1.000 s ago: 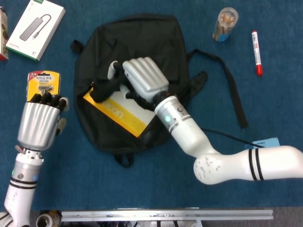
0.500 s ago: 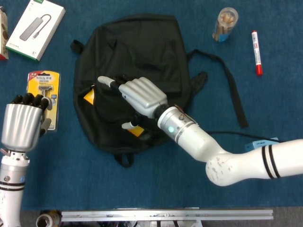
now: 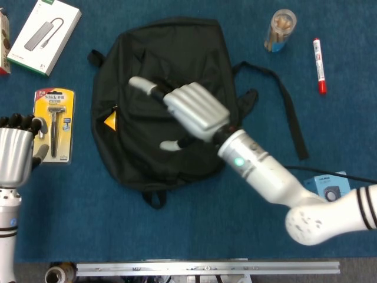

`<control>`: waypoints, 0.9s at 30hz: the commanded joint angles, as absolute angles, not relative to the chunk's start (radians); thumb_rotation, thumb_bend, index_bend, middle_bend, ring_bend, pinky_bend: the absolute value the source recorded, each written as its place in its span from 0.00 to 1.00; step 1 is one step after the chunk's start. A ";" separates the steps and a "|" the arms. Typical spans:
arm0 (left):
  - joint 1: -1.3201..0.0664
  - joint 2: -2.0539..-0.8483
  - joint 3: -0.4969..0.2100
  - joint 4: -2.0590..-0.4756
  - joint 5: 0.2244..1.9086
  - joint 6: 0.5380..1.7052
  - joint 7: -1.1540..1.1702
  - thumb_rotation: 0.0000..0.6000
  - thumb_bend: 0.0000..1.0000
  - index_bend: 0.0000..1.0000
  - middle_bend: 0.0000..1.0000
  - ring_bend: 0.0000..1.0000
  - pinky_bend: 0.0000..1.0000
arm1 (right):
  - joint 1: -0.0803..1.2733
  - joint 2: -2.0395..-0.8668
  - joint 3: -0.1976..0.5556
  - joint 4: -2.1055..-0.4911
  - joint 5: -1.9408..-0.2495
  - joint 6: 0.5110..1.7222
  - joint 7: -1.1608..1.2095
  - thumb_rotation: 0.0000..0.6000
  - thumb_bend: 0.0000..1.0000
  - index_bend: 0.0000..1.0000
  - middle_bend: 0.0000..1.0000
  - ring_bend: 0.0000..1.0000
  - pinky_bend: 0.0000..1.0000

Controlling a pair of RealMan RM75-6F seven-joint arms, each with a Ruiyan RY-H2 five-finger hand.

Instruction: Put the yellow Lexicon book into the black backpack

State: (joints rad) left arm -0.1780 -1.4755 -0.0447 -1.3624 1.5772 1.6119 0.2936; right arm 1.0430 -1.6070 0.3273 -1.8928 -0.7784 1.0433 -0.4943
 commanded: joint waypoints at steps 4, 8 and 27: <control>-0.171 -1.464 -0.057 -1.339 1.579 1.626 0.234 1.00 0.02 0.55 0.59 0.49 0.56 | 0.889 -1.483 0.226 -1.970 -0.922 1.214 -0.464 1.00 0.17 0.20 0.36 0.23 0.37; -0.166 -1.459 -0.063 -1.323 1.579 1.636 0.206 1.00 0.02 0.55 0.59 0.49 0.56 | 0.801 -1.402 0.161 -1.991 -1.008 1.284 -0.443 1.00 0.29 0.36 0.45 0.33 0.45; -0.130 -1.377 -0.044 -1.282 1.604 1.662 0.072 1.00 0.02 0.55 0.59 0.49 0.54 | 0.396 -1.145 -0.040 -1.832 -1.197 1.515 -0.257 1.00 0.42 0.59 0.57 0.43 0.57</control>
State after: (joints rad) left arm -0.1325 -1.3861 -0.0547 -1.2884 1.5918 1.6631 0.0804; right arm 0.4212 -1.1655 -0.0264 -1.8502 -1.1933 1.5051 -0.2810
